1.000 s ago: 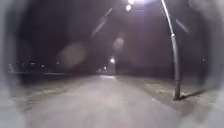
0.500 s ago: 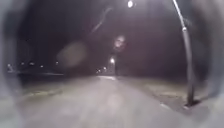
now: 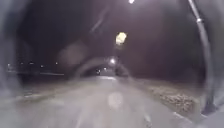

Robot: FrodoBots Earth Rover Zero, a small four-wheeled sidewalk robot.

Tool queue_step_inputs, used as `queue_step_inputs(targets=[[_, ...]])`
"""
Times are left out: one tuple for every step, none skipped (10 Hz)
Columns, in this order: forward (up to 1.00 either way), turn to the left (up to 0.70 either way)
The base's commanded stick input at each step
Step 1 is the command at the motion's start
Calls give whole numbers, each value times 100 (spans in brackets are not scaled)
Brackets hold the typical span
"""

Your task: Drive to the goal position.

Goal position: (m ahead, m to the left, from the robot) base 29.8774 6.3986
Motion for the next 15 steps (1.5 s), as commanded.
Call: queue_step_inputs(targets=[[85,0],[85,0],[85,0],[85,0],[85,0],[85,0],[85,0],[85,0],[85,0],[85,0],[85,0],[85,0],[85,0],[85,0],[85,0]])
